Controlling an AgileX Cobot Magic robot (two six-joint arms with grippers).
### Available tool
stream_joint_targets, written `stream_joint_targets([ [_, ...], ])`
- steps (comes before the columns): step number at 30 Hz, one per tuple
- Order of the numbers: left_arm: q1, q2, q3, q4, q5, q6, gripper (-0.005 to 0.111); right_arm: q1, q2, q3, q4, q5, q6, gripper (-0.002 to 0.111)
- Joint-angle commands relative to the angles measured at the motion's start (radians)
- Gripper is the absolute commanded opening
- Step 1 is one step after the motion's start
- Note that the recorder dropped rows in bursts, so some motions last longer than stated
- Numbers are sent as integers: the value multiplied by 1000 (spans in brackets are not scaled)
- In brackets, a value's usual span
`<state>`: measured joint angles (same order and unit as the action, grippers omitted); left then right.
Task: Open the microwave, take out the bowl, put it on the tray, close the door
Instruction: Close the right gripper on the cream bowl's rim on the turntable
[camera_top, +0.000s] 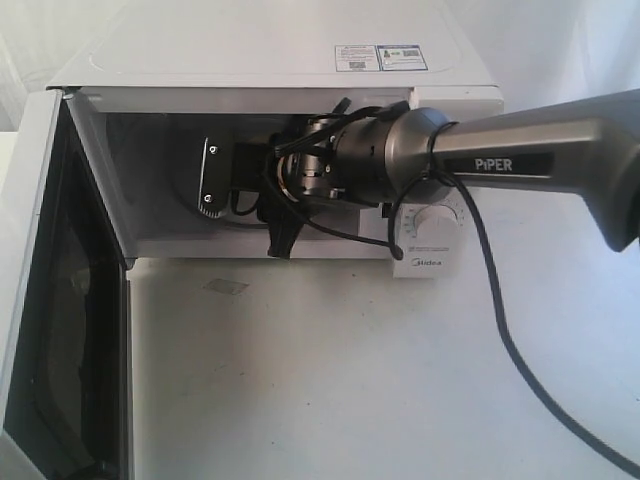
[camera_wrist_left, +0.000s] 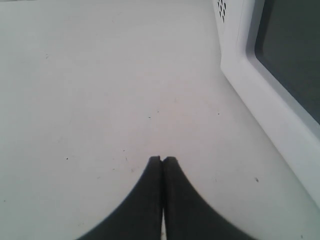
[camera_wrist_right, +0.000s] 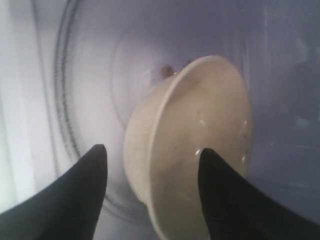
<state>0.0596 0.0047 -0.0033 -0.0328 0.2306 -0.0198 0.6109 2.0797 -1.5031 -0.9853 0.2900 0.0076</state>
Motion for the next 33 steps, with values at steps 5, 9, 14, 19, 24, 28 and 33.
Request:
stream_joint_targets([
  [5, -4, -5, 3, -4, 2, -1, 0, -4, 42, -37, -6, -19, 59, 40],
  [9, -4, -5, 3, -4, 2, -1, 0, -4, 42, -42, -6, 1, 86, 20],
  [14, -4, -5, 3, -4, 2, -1, 0, -4, 42, -42, -6, 8, 86, 1],
  [19, -4, -5, 3, -4, 2, -1, 0, -4, 42, -42, -6, 12, 84, 0],
  [24, -4, -5, 3, -4, 2, -1, 0, -4, 42, -42, -6, 19, 84, 0],
  [28, -4, -5, 3, -4, 2, -1, 0, -4, 42, -42, -6, 50, 84, 3],
  [33, -4, -5, 3, -4, 2, -1, 0, -4, 42, -42, -6, 67, 84, 21],
])
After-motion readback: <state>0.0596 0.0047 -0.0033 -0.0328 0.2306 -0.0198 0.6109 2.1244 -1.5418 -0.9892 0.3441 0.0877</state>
